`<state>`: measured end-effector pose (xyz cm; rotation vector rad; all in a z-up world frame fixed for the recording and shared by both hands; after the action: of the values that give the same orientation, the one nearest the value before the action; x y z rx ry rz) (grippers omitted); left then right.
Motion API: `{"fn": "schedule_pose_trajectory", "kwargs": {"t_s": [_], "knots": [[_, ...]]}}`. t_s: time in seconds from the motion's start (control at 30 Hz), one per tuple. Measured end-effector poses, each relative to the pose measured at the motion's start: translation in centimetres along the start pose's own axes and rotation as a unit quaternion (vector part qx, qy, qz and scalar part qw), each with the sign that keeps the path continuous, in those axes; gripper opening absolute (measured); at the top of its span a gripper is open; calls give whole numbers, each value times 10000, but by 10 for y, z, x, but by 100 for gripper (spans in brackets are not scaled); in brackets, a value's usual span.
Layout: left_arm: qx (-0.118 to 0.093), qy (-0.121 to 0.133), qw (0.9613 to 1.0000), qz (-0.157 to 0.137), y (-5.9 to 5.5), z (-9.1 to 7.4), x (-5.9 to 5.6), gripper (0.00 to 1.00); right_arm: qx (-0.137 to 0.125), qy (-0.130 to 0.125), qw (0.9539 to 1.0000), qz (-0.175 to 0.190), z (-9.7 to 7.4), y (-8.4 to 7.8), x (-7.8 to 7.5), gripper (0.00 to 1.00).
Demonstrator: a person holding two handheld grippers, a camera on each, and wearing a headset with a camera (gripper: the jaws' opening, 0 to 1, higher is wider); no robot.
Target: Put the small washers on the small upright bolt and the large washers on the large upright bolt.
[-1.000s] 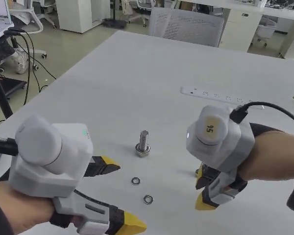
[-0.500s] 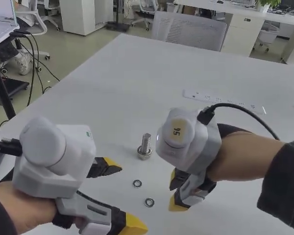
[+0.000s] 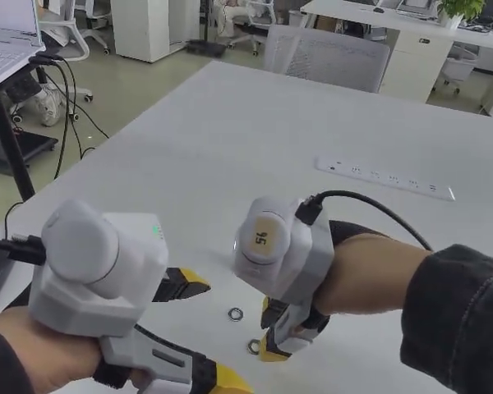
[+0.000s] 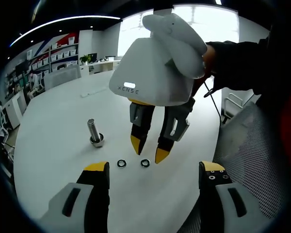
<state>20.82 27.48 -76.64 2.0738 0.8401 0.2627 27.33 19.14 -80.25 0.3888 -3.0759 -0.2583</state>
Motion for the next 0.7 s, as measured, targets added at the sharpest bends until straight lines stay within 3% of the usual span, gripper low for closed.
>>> {"fn": "schedule_pose_trajectory", "kwargs": {"t_s": [0.7], "knots": [[-50,26,10000,-18,0,-2,0,74,93,-8,9997,-218,11,0,0,19]]}}
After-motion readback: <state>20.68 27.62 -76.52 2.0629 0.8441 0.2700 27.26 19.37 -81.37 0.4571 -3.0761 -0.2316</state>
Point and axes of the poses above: the centre of the closed fingertips' face, and the gripper's own axes: z roughly forward along the fingers, x roughly to its left, y roughly out of its top, the point moved 7 cm from there along -z, roughly backward along the fingers, and after that the axes turned 4 degrees about x, right-handed, at the moved point
